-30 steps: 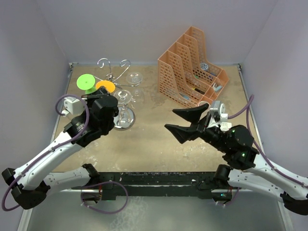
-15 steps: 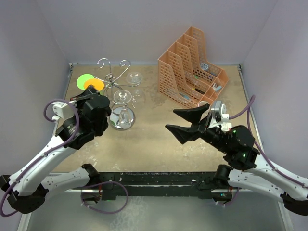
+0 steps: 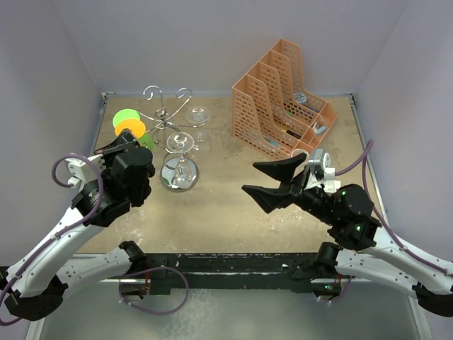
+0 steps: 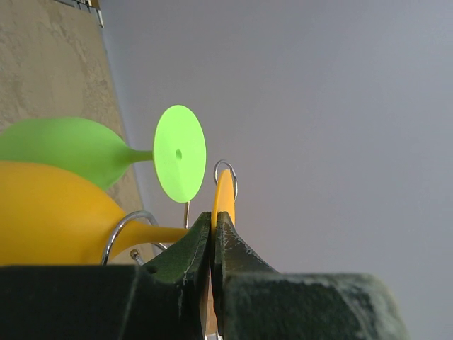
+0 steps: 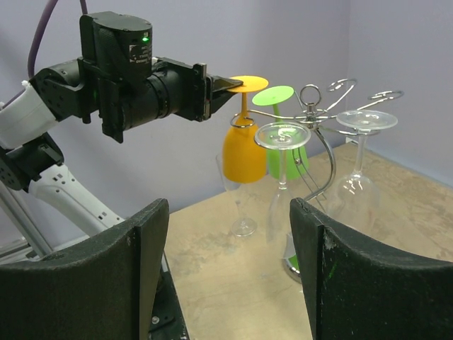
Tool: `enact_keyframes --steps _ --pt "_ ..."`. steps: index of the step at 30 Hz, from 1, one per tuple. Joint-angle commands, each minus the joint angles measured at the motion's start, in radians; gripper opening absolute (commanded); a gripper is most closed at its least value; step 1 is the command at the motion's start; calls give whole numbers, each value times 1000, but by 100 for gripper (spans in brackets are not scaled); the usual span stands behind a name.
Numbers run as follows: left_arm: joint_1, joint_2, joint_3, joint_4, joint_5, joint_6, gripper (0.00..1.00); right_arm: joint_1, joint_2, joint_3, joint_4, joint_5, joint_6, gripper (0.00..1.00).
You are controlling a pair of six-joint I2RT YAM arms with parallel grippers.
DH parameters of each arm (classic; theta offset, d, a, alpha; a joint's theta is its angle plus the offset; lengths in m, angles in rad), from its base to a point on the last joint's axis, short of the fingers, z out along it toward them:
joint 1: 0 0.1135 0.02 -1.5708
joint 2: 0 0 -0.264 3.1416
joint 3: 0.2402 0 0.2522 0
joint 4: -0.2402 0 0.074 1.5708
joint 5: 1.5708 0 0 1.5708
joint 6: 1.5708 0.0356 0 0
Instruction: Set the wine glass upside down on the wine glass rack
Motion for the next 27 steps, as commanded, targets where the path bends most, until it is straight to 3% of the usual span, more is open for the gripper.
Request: enact_keyframes --steps 1,12,20,27 --pt "5 -14 -1 -24 14 -27 0 1 8 23 57 -3 16 71" --pt "5 -75 -33 -42 122 -16 0 1 10 17 59 8 22 71" --pt "4 -105 -32 31 179 140 0 1 11 12 64 17 27 71" --pt "5 -114 -38 7 203 135 0 1 11 6 74 21 31 71"
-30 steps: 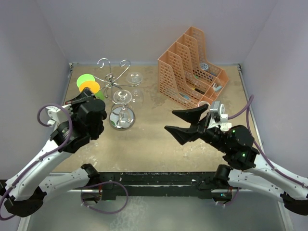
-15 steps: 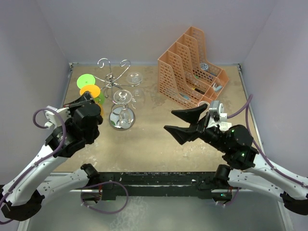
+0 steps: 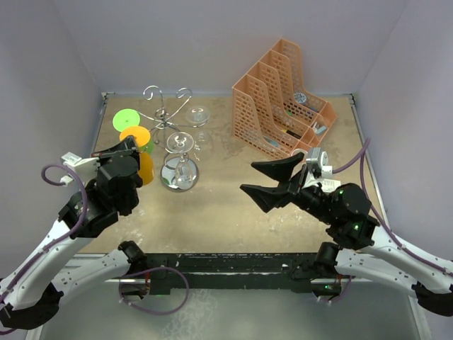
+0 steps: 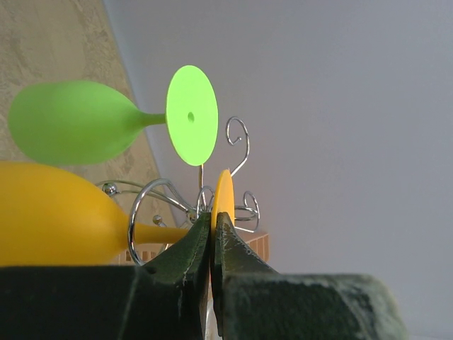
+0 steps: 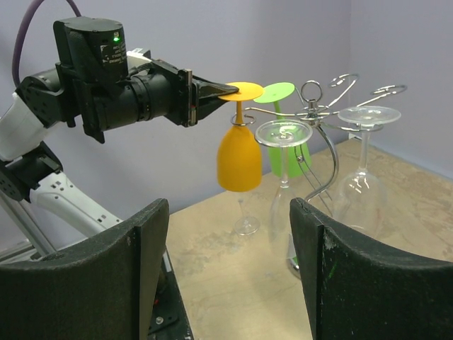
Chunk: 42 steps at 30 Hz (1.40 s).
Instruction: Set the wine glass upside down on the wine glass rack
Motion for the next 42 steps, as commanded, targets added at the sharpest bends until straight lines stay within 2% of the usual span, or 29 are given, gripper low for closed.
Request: enact_keyframes --steps 1,16,28,42 --pt "3 -11 -4 16 20 27 0 1 -2 3 68 17 12 71" --pt "3 -39 -30 -2 119 34 1 1 -34 25 29 55 8 71" --pt "3 -77 -76 -86 128 -67 3 1 -24 26 18 72 11 71" --pt "3 -98 -48 -169 191 -67 25 0 -26 29 3 109 19 71"
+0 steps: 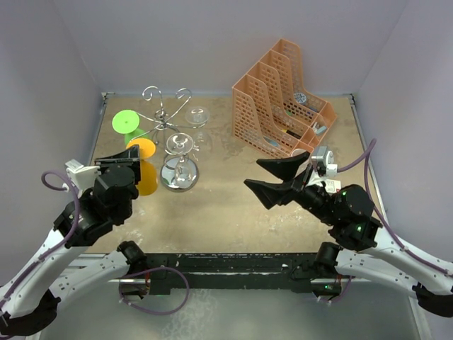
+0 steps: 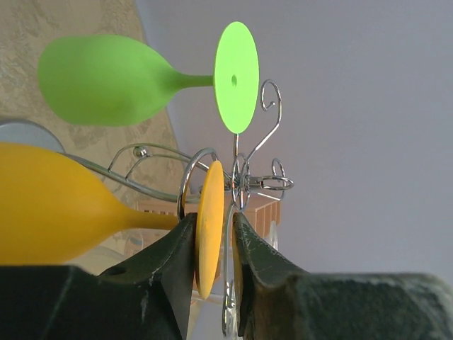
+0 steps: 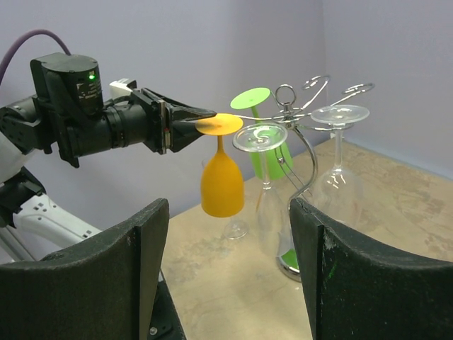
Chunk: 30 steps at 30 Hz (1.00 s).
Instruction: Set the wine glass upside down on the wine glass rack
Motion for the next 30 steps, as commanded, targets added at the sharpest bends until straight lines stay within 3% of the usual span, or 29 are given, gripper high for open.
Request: enact_keyframes --steps 1,6,12,18,26,30 --pt "2 -17 34 -98 55 0 26 0 -8 31 18 35 13 71" --pt "2 -40 60 -146 91 4 34 1 -6 29 20 44 15 71" --pt "2 -66 62 -186 113 -4 37 1 -1 28 27 50 20 71" --pt "1 -91 116 -256 56 44 43 1 0 33 -5 102 35 71" --pt "2 -166 204 -89 127 453 52 1 76 65 -144 316 143 67" --pt "2 -181 249 -28 191 629 53 1 174 120 -311 602 238 67"
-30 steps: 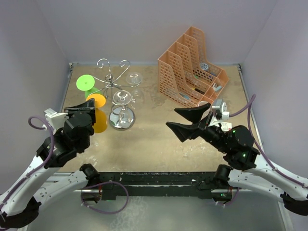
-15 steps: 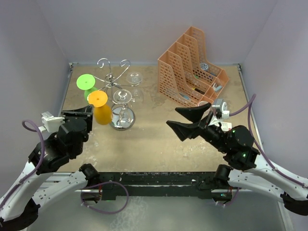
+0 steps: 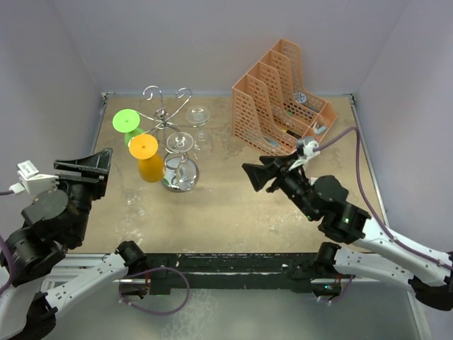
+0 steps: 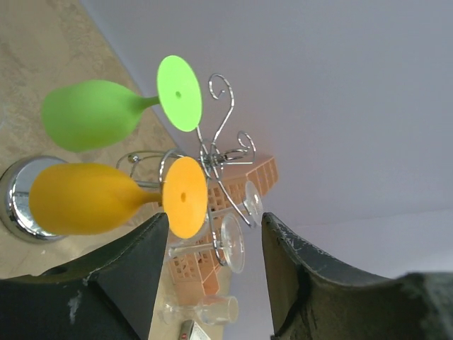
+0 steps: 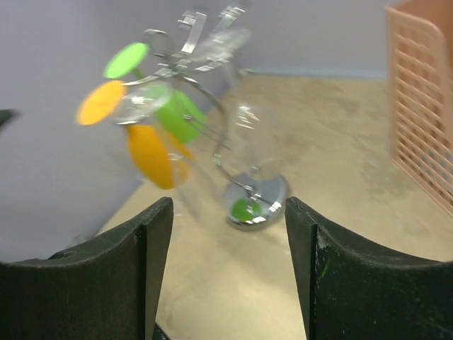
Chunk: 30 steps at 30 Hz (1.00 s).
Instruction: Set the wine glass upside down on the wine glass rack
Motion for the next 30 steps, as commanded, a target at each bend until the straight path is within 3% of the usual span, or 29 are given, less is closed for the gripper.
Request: enact_keyframes --steps 1,4,11,19,30 --pt "2 -10 61 129 83 300 53 -1 101 98 -189 341 129 67" --pt "2 -10 64 226 155 456 53 -30 185 171 -276 391 155 66" --pt "1 50 58 395 327 716 53 -228 288 246 -367 236 140 62" --pt "1 96 -7 553 495 836 53 -396 326 216 -528 291 123 57" --pt "2 142 -42 634 724 929 53 -553 439 222 -495 145 51 40"
